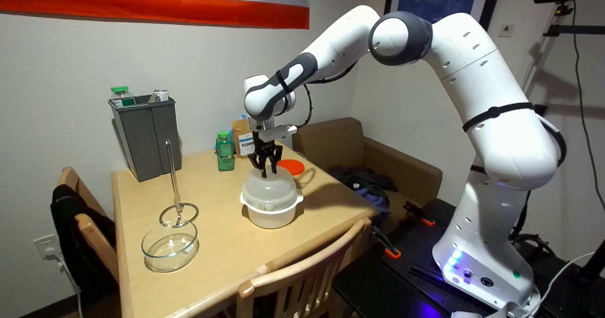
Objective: Uncover the white bowl and put the lid on the table
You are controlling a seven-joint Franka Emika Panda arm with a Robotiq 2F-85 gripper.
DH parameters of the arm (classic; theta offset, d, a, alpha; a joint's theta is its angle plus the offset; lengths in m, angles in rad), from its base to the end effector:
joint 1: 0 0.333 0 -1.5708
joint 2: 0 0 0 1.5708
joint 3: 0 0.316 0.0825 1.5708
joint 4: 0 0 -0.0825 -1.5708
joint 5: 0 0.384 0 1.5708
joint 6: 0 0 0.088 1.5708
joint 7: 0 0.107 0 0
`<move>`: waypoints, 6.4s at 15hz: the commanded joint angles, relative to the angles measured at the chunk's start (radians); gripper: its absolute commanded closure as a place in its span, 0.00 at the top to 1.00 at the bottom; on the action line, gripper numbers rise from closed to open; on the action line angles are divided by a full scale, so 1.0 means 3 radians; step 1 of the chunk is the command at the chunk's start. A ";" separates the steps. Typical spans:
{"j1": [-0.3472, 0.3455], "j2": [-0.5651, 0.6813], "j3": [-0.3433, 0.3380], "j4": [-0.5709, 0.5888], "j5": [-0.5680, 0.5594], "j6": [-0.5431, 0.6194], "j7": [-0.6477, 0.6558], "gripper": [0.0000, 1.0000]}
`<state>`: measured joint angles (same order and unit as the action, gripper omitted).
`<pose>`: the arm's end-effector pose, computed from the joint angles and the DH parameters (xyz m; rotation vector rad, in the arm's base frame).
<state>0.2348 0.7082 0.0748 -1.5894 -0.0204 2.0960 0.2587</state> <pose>0.6450 0.1991 0.2044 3.1013 0.0773 -0.3129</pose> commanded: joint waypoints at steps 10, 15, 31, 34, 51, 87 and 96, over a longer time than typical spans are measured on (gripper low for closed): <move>-0.0060 -0.0708 -0.0055 -0.0387 -0.0041 -0.0504 0.0018 0.19; -0.0261 -0.0932 -0.0087 -0.0846 0.0111 -0.0275 0.0009 0.19; -0.0897 -0.1371 -0.0208 -0.2319 0.1145 0.1025 -0.0177 0.19; -0.0896 -0.1425 -0.0250 -0.2398 0.1176 0.1103 -0.0099 0.19; -0.0860 -0.1294 -0.0475 -0.2386 0.1164 0.1263 0.0715 0.19; -0.0788 -0.0463 -0.0467 -0.1959 0.1386 0.1547 0.1318 0.19; -0.0797 -0.0468 -0.0460 -0.1956 0.1387 0.1474 0.1301 0.59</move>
<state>-0.0037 0.5746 -0.0659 -2.1863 0.3769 2.5710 0.6368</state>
